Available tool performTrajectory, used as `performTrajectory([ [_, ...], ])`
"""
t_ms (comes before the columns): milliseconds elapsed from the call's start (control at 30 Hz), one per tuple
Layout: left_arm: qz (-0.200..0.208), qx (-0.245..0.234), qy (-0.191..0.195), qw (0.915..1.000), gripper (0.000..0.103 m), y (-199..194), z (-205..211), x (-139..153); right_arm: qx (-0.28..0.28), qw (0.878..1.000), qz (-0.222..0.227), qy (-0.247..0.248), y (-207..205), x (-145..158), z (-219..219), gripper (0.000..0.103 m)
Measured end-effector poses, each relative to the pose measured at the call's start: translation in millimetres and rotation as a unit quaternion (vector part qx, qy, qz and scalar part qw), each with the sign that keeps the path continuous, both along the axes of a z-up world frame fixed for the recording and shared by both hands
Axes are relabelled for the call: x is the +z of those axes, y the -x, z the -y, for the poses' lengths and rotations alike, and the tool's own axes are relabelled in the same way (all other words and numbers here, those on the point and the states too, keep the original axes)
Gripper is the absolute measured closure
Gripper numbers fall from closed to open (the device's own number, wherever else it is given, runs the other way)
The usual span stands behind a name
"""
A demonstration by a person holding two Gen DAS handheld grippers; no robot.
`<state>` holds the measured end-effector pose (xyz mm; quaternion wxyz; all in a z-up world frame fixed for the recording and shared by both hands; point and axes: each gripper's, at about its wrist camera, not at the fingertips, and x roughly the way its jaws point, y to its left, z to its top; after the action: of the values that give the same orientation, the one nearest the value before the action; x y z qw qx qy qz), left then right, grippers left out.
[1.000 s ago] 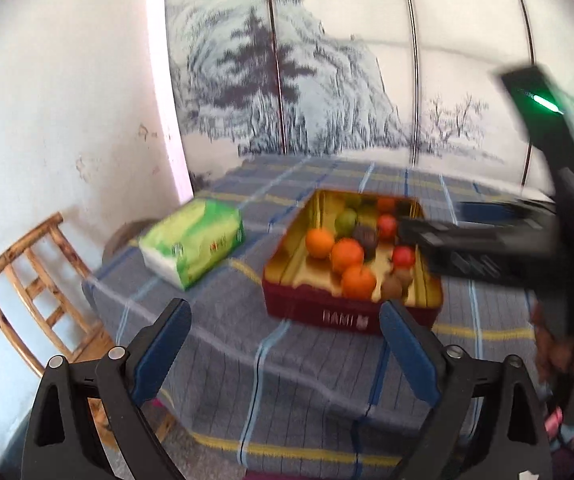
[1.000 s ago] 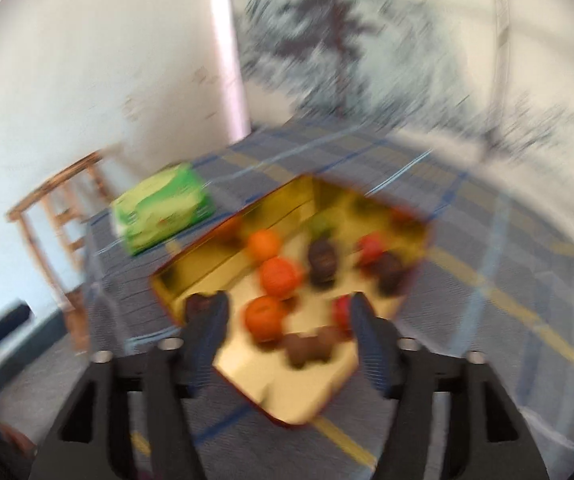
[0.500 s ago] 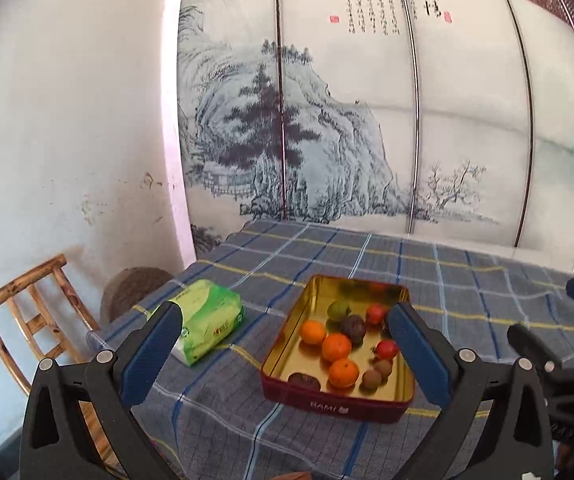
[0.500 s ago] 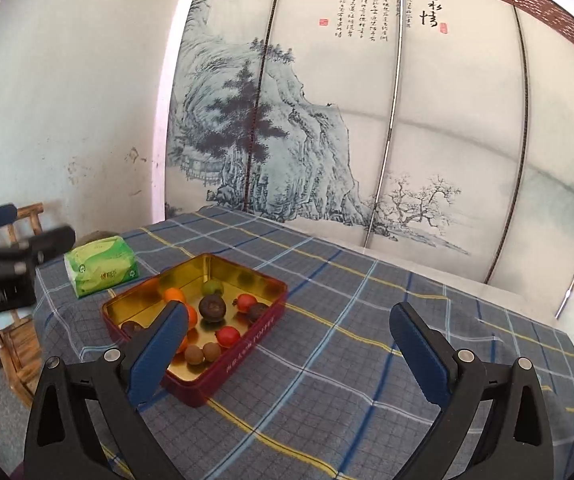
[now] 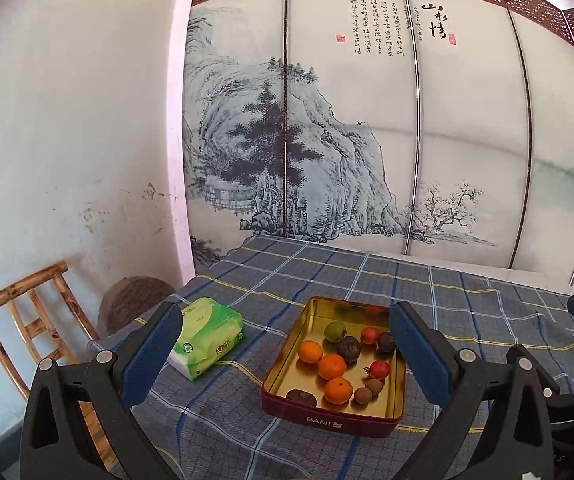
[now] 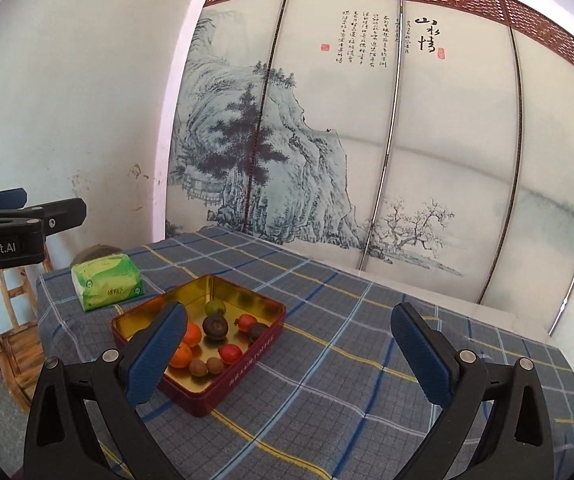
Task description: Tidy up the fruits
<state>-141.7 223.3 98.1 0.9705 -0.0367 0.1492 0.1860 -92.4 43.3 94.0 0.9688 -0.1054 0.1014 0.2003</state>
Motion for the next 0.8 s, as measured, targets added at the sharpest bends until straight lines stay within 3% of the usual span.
performTrajectory([
  [800, -0.013, -0.014, -0.019, 0.9996, 0.000, -0.6, 20.6, -5.4, 0.001, 1.000, 0.002, -0.009, 0.8, 3.8, 1.8, 0.000],
])
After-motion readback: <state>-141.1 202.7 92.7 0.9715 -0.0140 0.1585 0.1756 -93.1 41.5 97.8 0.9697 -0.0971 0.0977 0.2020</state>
